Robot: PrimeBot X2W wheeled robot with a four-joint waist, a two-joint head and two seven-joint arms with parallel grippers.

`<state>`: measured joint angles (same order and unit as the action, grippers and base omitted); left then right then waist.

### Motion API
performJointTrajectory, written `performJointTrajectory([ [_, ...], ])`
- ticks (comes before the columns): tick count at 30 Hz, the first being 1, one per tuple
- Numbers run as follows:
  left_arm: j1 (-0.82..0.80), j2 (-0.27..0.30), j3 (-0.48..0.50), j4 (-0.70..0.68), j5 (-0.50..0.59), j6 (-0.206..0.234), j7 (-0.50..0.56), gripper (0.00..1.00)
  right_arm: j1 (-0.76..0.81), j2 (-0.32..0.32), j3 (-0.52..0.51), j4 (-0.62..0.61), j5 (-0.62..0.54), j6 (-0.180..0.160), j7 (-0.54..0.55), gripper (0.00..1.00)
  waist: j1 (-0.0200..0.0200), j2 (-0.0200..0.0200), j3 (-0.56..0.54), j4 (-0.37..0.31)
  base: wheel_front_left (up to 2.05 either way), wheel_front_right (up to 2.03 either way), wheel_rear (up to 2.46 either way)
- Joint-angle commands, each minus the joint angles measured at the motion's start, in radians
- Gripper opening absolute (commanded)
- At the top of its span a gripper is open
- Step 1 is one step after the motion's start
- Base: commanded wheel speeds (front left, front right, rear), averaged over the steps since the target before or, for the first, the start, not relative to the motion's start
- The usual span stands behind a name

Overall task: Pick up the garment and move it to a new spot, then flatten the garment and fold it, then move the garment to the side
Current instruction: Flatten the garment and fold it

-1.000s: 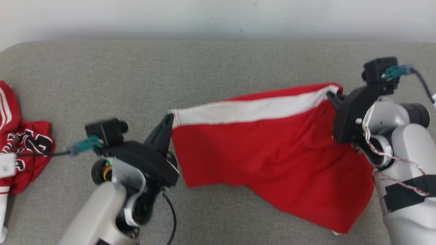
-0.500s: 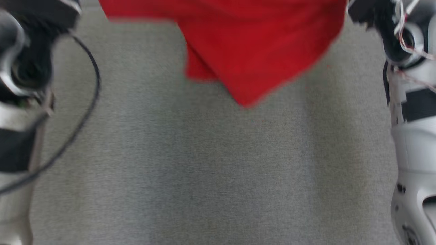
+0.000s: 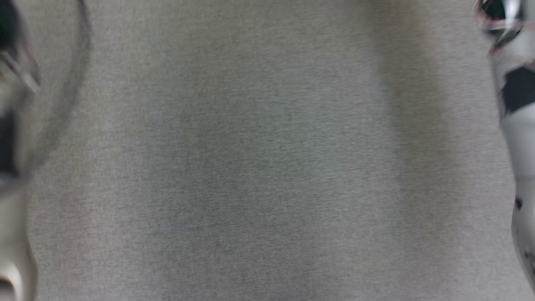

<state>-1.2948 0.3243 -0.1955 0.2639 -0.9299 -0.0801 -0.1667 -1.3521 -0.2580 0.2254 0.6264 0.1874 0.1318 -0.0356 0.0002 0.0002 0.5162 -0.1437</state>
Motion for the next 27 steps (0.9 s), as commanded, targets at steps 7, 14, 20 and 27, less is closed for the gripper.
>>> performJointTrajectory([
  [7, 0.43, -0.013, -0.03, -0.026, -0.043, -0.038, -0.072, 0.0, 0.225, -0.059, 0.122, 0.058, 0.176, -0.002, -0.04, 0.0, -0.0002, -0.0002, -0.006, 0.057, 0.0, 0.0, 0.0],
  [14, 0.776, -0.051, -0.127, -0.025, -0.002, -0.04, -0.088, 0.0, 0.434, -0.106, 0.148, 0.051, 0.287, -0.002, -0.028, 0.0, -0.0002, -0.0002, -0.116, 0.09, 0.0, 0.0, 0.0],
  [20, 0.894, -0.076, -0.198, 0.001, 0.046, -0.005, -0.079, 0.31, 0.588, -0.125, 0.151, 0.007, 0.331, -0.002, 0.034, 0.0, -0.0002, -0.0002, -0.225, 0.084, 0.0, 0.0, 0.0],
  [27, 0.897, -0.104, -0.256, 0.024, 0.08, 0.023, -0.053, 1.0, 0.667, -0.11, 0.127, 0.024, 0.262, -0.002, 0.067, 0.0, -0.0002, -0.0002, -0.301, 0.054, 0.0, 0.0, 0.0],
])
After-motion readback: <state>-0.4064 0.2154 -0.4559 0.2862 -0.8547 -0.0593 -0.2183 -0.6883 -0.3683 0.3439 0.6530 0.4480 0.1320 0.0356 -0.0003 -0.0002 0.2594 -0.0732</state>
